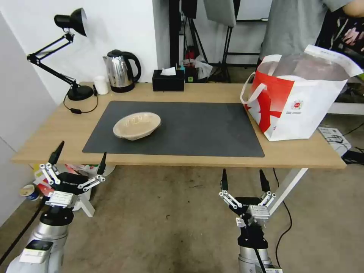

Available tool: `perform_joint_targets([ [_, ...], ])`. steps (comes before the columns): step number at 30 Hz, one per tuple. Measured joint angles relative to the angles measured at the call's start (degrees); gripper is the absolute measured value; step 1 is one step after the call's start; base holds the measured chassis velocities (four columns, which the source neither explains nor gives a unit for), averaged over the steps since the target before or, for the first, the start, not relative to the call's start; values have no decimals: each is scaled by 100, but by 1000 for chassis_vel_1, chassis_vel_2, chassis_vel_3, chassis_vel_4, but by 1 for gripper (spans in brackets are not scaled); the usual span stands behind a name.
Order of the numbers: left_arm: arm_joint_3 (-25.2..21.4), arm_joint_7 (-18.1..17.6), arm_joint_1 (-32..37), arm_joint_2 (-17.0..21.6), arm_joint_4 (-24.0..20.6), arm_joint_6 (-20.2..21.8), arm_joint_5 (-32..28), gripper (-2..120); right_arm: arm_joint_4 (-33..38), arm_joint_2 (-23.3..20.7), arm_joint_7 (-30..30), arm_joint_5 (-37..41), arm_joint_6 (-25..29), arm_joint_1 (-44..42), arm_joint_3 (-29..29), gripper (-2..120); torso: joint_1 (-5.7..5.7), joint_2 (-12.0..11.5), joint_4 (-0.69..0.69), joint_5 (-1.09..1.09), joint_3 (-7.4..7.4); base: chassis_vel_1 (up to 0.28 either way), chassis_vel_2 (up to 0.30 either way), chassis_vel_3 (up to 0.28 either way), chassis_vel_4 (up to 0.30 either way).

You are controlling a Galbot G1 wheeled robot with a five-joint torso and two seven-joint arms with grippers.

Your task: Pick up the trash from the table and place it into the takeout bag.

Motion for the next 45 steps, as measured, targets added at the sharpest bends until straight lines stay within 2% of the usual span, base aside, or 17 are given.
perform_joint_targets([
  [11, 110, 90, -183, 74, -78, 275, -5, 100, 0, 0, 0, 0, 0, 1, 1, 100, 0, 0, 0, -2, 0, 0, 0, 0, 0],
  [17, 75, 184, -372, 331, -30, 529, 17, 100, 0, 0, 0, 0, 0, 1, 1, 100, 1, 0, 0, -2, 0, 0, 0, 0, 0],
  [19, 66, 252, -457, 546, 96, 595, 30, 100, 0, 0, 0, 0, 0, 0, 1, 100, 0, 0, 0, -3, 0, 0, 0, 0, 0],
  [22, 67, 273, -487, 657, 181, 603, 47, 100, 0, 0, 0, 0, 0, 1, 1, 100, 1, -1, 0, -4, 0, 0, 0, 0, 0],
  [29, 38, 287, -670, 1233, 491, 687, 26, 100, 0, 0, 0, 0, 0, 1, 1, 100, 0, -1, 0, -3, 0, 0, 0, 0, 0],
  [34, 128, 287, -726, 1450, 595, 730, 4, 100, 0, 0, 0, 0, 0, 0, 1, 100, 0, -2, 0, -2, 0, 0, 0, 0, 0],
  [41, 321, 288, -843, 1499, 691, 811, -63, 100, 0, 0, 0, 0, 0, 0, 1, 100, 1, -1, 0, -2, 0, 0, 0, 0, 0],
  [45, 592, 258, -949, 1400, 681, 1024, -335, 100, 0, 0, 0, 0, 0, 0, 1, 100, 1, -2, 0, -2, 1, 0, 0, 0, 0],
])
